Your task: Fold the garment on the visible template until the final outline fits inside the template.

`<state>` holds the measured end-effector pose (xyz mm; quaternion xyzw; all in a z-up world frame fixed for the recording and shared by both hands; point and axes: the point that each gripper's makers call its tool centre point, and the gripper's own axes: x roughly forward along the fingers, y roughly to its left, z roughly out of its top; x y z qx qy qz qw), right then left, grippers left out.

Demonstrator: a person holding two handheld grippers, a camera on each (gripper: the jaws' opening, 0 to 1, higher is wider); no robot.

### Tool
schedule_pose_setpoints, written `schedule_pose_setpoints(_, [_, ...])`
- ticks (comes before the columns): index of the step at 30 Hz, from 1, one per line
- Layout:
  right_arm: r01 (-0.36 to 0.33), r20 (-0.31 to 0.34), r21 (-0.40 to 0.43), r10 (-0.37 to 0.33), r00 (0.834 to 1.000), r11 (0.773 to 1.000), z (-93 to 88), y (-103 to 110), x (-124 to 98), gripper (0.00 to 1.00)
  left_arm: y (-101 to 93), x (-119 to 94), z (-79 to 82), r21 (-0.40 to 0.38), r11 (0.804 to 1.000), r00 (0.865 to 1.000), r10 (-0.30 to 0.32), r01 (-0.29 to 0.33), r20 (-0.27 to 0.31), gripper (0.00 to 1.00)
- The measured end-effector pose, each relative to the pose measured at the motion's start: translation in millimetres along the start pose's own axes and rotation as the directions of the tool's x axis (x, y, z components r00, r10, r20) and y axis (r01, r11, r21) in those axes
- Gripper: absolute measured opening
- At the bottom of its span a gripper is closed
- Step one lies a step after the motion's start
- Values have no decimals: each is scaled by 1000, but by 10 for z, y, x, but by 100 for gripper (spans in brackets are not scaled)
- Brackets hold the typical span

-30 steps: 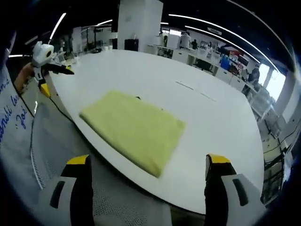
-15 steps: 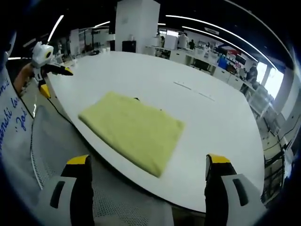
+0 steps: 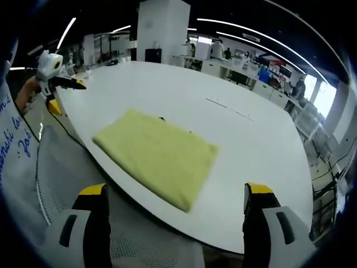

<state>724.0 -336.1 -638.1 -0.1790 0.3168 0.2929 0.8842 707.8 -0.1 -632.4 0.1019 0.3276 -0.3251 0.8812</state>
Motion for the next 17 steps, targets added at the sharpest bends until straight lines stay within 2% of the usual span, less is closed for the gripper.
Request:
schedule_pose_setpoints(6, [-2,-20,-10,2,1000,1000,-49,-3,23,100,9,-17,44,-6,1000,1000,6,-5,21,99])
schedule_pose_setpoints(17, [0,-10,-7,0,1000,1000,-14,-17,20,100,23,-23,27,-13,1000,1000,22,-22,16,98])
